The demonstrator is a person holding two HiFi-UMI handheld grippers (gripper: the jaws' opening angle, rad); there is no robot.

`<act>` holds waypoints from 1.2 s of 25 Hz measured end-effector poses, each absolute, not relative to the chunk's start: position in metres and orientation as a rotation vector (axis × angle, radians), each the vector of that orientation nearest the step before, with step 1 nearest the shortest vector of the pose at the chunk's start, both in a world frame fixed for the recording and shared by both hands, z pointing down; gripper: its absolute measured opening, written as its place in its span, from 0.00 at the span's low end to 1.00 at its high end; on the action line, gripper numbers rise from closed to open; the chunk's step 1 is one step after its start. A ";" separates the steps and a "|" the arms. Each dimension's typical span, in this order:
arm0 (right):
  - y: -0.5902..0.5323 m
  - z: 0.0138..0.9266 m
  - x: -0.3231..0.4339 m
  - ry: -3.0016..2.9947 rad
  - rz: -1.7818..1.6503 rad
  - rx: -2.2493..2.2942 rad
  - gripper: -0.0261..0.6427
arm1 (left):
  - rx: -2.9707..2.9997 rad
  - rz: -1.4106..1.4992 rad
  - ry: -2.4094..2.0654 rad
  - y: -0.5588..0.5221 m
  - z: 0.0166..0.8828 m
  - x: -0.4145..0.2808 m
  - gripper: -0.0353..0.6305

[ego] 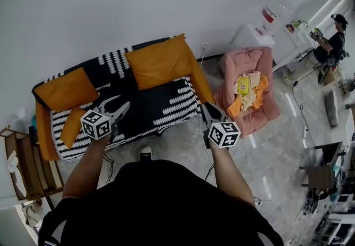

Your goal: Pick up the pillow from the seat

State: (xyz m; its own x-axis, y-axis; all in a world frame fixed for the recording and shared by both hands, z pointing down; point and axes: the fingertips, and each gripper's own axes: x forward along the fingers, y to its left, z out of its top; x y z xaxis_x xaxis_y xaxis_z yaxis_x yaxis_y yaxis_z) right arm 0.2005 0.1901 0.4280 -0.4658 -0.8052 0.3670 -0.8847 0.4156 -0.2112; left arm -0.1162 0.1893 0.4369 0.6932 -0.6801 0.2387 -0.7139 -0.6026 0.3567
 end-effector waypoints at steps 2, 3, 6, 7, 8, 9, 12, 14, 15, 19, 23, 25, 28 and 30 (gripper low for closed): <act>0.183 0.430 0.198 -2.453 0.562 1.497 0.12 | 2.477 0.114 -1.072 0.181 0.439 -0.119 0.31; 0.179 0.431 0.197 -2.450 0.564 1.500 0.12 | 2.476 0.117 -1.068 0.177 0.441 -0.121 0.31; 0.171 0.433 0.193 -2.441 0.573 1.507 0.12 | 2.470 0.118 -1.057 0.165 0.445 -0.125 0.31; 0.168 0.433 0.191 -2.437 0.574 1.511 0.12 | 2.469 0.117 -1.051 0.161 0.446 -0.125 0.31; 0.164 0.433 0.189 -2.434 0.574 1.515 0.12 | 2.469 0.117 -1.044 0.157 0.447 -0.126 0.31; 0.160 0.433 0.187 -2.432 0.573 1.519 0.12 | 2.470 0.118 -1.037 0.153 0.448 -0.127 0.31; 0.149 0.432 0.178 -2.434 0.570 1.524 0.12 | 2.475 0.123 -1.024 0.139 0.449 -0.131 0.31; 0.141 0.432 0.174 -2.432 0.566 1.526 0.12 | 2.479 0.121 -1.017 0.128 0.449 -0.133 0.31; 0.138 0.432 0.173 -2.430 0.565 1.529 0.12 | 2.482 0.120 -1.013 0.124 0.449 -0.134 0.31; 0.128 0.432 0.167 -2.419 0.567 1.544 0.12 | 2.492 0.118 -0.998 0.109 0.447 -0.139 0.31; 0.117 0.433 0.159 -2.410 0.568 1.556 0.12 | 2.491 0.119 -0.982 0.096 0.450 -0.147 0.31; 0.113 0.434 0.153 -2.407 0.565 1.560 0.12 | 2.492 0.119 -0.974 0.093 0.454 -0.152 0.31; 0.107 0.433 0.143 -2.404 0.557 1.565 0.12 | 2.502 0.122 -0.954 0.088 0.457 -0.155 0.31; 0.102 0.432 0.137 -2.404 0.553 1.565 0.12 | 2.508 0.121 -0.942 0.084 0.458 -0.157 0.31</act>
